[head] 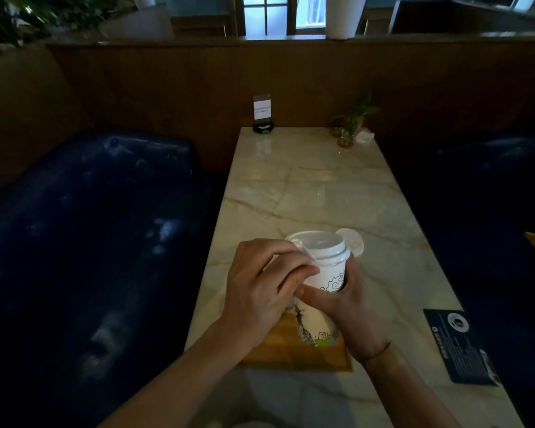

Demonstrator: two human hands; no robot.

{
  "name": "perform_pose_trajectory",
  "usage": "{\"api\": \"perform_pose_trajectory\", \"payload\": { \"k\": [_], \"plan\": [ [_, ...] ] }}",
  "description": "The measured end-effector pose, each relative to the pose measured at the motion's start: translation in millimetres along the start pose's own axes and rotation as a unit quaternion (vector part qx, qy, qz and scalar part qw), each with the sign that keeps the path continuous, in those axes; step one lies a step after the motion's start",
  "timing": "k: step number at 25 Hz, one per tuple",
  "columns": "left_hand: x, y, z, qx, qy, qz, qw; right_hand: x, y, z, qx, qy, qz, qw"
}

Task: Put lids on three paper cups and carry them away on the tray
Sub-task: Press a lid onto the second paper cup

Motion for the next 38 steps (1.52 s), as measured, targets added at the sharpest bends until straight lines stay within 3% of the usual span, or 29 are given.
{"api": "perform_pose_trajectory", "payload": {
  "k": [4, 15, 26, 29, 38],
  "plan": [
    [-2, 3, 0, 0.014, 0.000, 0.008, 1.000, 0, 3, 4, -0.041, 0.001, -0.011, 0.999],
    [-1, -7, 0, 0.028, -0.030, 0.025, 0.999, 8, 13, -13, -0.217, -0.161, -0.117, 0.956],
    [1, -6, -11, -0.001, -0.050, -0.021, 0.999, -9, 12, 1, -0.028, -0.036, -0.044, 0.998],
    [-2, -7, -11, 0.003, -0.043, -0.014, 0.999, -7, 12, 6, -0.068, -0.007, -0.038, 0.997],
    [2, -19, -3, 0.074, -0.036, 0.072, 0.994, 2, 19, -4, -0.205, -0.093, -0.073, 0.972]
  ]
}}
Point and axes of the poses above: each hand's wrist, its own x-axis away from the middle knuckle, its own z-axis out of the back of the hand, y = z × x, the point moved 9 cm from there along -x, towards the middle knuckle, and after that the axes turned 4 degrees about -z, right-handed, at the moved point
